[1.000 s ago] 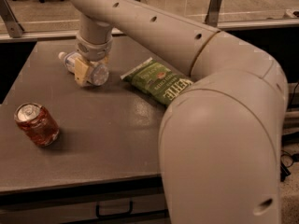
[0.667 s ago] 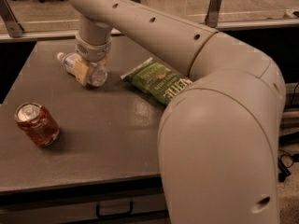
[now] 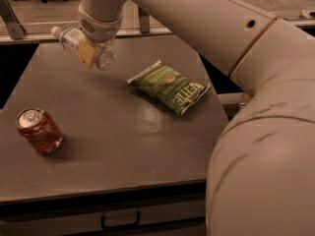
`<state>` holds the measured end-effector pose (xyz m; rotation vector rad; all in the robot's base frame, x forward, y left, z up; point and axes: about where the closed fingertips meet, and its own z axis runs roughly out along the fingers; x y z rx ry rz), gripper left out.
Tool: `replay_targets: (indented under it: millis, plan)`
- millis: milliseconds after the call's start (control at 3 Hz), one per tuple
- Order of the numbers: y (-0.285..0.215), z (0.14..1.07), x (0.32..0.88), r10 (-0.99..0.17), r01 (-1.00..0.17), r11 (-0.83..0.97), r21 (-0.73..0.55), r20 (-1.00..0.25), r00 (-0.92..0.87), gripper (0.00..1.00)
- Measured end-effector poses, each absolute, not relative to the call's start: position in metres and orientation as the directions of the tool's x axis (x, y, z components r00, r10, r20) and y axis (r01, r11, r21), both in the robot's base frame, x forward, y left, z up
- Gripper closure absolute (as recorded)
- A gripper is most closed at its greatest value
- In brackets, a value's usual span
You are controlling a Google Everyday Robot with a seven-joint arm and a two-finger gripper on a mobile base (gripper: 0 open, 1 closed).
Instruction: Pick blue plastic bottle
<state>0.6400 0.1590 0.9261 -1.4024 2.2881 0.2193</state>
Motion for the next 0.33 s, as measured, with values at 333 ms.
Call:
replay_targets:
  millis: [333]
  plan:
    - [0.1591, 0.9260, 0.6400, -0.806, -0.877, 0.472, -0.094, -0.449, -0.385, 1.00]
